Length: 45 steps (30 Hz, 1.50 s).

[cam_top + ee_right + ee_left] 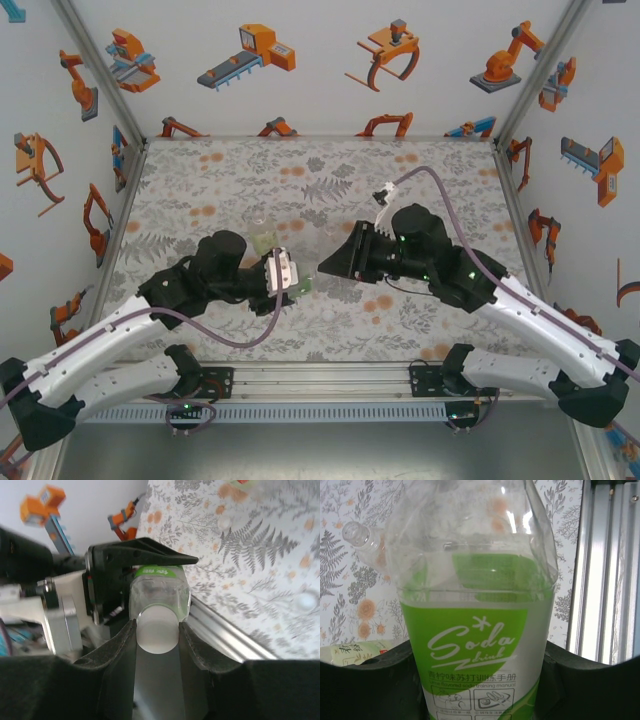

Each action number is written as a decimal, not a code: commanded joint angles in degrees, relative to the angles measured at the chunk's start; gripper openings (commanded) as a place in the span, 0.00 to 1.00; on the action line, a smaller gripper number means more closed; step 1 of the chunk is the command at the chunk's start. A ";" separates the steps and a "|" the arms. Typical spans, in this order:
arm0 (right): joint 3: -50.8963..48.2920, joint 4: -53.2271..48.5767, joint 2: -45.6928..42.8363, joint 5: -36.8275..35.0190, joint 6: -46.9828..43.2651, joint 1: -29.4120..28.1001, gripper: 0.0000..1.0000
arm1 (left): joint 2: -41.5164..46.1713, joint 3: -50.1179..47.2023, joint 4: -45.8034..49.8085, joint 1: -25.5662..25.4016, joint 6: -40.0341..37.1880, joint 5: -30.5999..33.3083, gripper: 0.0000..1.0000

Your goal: Screw on the bottle caps

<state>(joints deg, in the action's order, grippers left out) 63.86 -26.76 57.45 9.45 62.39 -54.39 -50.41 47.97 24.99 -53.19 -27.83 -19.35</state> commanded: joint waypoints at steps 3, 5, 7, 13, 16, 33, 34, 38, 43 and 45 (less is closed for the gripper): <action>-1.09 -0.18 1.33 -3.71 14.77 -0.19 0.00 | -1.35 1.78 -6.28 -0.51 -0.04 -2.85 0.00; 0.24 0.70 1.35 -3.59 10.66 -0.19 0.06 | -1.85 1.78 -6.30 -0.51 -0.33 -3.58 0.00; 2.27 0.83 1.22 -3.15 3.71 -0.19 0.28 | -2.31 1.82 -6.27 -0.51 -0.55 -4.06 0.00; 5.28 -0.40 -2.03 -5.02 -15.50 -0.18 0.60 | -3.61 3.33 -4.54 -0.51 -1.31 -6.82 0.00; 5.75 0.53 -3.55 -3.88 -26.23 -0.19 0.63 | -3.91 3.75 -4.00 -0.51 -1.96 -8.24 0.00; 0.41 0.96 -8.50 22.47 -81.63 -0.22 0.61 | -5.72 6.08 1.33 -0.51 -5.40 -12.32 0.00; 0.21 1.17 -8.22 22.17 -81.77 -0.26 0.61 | -5.91 6.37 1.75 -0.47 -5.56 -12.46 0.00; -0.06 1.54 -6.81 21.83 -82.16 -0.19 0.58 | -6.12 6.48 1.74 -0.50 -5.83 -13.32 0.00; -0.31 2.53 -6.05 22.00 -82.18 -0.20 0.47 | -5.89 6.18 1.64 -0.51 -5.45 -13.78 0.00; -0.40 2.68 -5.99 22.18 -82.17 -0.21 0.42 | -5.59 6.00 1.64 -0.51 -5.45 -13.61 0.00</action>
<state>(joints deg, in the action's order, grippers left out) 63.86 -26.11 51.75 30.35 -18.22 -54.41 -56.49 52.71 25.58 -53.56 -32.23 -31.11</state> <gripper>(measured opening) 0.443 0.540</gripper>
